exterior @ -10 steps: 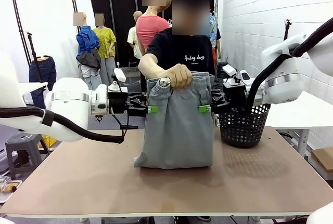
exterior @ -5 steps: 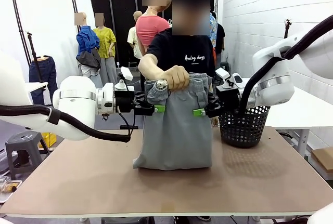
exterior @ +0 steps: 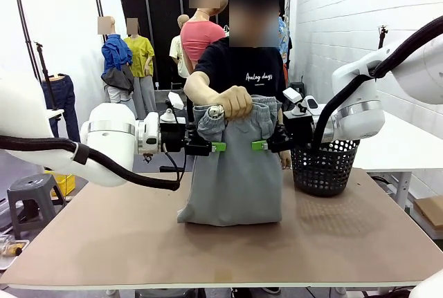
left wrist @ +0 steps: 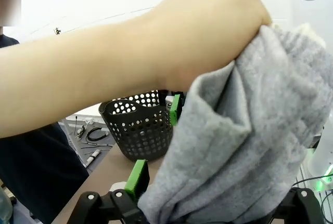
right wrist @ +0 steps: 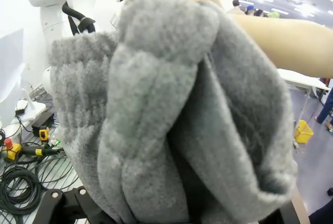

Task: Fold the training pants.
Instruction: Release the ends of the Training pants and then grab the overlapped ends.

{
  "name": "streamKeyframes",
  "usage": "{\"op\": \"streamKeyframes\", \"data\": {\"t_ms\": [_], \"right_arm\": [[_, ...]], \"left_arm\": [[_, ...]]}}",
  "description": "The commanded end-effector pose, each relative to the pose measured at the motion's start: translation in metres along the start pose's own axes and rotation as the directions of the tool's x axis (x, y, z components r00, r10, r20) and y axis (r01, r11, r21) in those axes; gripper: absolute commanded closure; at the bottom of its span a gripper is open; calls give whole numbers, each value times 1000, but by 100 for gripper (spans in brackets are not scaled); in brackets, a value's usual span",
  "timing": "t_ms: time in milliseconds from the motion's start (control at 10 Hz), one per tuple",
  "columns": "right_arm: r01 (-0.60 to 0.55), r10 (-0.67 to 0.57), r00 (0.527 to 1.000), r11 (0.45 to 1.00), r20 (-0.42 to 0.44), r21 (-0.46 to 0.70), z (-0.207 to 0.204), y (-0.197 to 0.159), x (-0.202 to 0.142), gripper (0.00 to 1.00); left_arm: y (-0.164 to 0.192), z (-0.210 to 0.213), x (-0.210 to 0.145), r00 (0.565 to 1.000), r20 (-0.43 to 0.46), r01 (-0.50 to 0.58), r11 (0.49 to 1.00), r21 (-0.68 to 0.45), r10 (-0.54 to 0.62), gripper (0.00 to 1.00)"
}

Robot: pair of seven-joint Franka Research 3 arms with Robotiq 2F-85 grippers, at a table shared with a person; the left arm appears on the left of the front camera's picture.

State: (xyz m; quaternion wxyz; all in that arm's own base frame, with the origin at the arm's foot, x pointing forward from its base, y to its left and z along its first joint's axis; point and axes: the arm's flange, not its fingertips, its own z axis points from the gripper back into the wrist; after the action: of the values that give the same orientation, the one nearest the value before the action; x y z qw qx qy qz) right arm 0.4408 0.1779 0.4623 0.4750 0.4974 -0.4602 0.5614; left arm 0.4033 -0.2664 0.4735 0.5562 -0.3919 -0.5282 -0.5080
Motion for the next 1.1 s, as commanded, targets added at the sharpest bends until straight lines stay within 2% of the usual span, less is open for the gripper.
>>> {"op": "streamKeyframes", "data": {"t_ms": [0,200,400,500,700,1000], "right_arm": [[3,-3,1000,1000,28,1,-2,-5,-1,16],[51,-51,996,999,67,-1,4,-8,-3,56],[68,-68,995,998,68,7,7,-7,-1,96],[76,-77,995,997,68,15,8,-8,0,100],[77,-79,995,997,63,22,8,-11,-1,100],[78,-78,997,997,7,20,4,-15,-3,100]], "left_arm": [[7,-3,-2,999,24,44,999,-10,-43,0],[10,2,-4,999,44,13,1000,11,-14,40],[11,6,-7,999,50,-3,999,32,2,80],[14,7,-9,998,56,-12,999,43,10,100],[18,13,-11,998,56,-27,998,61,24,100],[18,12,-11,997,70,-38,999,27,36,100]]}}
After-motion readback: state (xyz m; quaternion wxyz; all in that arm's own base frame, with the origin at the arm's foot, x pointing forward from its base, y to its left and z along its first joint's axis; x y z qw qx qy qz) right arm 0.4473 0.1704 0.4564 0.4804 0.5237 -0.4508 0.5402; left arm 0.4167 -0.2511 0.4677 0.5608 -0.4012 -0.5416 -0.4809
